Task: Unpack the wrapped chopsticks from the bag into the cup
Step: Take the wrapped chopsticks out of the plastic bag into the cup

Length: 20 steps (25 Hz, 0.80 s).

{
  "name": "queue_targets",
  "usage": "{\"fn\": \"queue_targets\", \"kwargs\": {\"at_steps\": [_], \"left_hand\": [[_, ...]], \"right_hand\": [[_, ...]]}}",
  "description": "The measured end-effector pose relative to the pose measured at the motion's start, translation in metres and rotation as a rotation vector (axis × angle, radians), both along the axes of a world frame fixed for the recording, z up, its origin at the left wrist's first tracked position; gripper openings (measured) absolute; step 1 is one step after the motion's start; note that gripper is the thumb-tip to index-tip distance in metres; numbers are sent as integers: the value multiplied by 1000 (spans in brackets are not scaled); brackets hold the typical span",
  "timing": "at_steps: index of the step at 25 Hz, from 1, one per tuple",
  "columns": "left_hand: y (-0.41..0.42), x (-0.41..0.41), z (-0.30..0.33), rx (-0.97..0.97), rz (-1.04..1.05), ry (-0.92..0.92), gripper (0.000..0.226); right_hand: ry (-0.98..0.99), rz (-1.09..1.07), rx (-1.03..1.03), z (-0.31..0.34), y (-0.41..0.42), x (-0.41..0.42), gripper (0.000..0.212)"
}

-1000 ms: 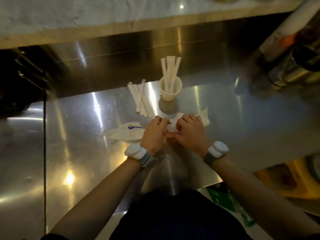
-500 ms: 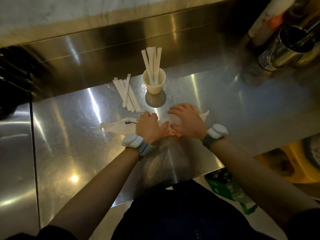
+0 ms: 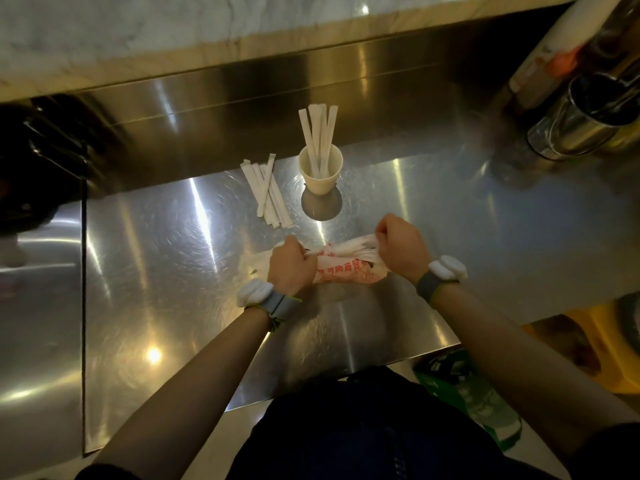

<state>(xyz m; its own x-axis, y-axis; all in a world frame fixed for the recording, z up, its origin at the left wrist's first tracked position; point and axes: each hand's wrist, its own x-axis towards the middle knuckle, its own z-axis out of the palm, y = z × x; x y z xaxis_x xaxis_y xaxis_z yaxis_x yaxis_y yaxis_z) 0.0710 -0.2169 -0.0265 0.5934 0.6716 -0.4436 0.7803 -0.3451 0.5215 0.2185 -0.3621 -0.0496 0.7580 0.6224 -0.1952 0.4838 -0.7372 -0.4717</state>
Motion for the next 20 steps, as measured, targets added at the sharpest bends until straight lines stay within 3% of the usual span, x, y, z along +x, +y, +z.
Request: {"fn": "queue_targets", "kwargs": {"at_steps": [3,7,10,12,15,20], "left_hand": [[-2,-7,5,-46,47,25,24],[-3,5,13,-5,-91,-34,41],[-3,16,11,36,-229,57,27],[-3,20,8,51,-195,80,22],[-2,25,5,18,65,96,22],[5,13,-7,-215,317,66,31]], "right_hand": [[-1,9,7,0,-1,-3,16],[60,293,99,12,3,-17,30],[49,406,-36,10,6,-19,31],[105,286,56,7,4,-18,21],[141,-75,238,0,-3,-10,12],[307,-570,330,-10,-1,-5,3]]}}
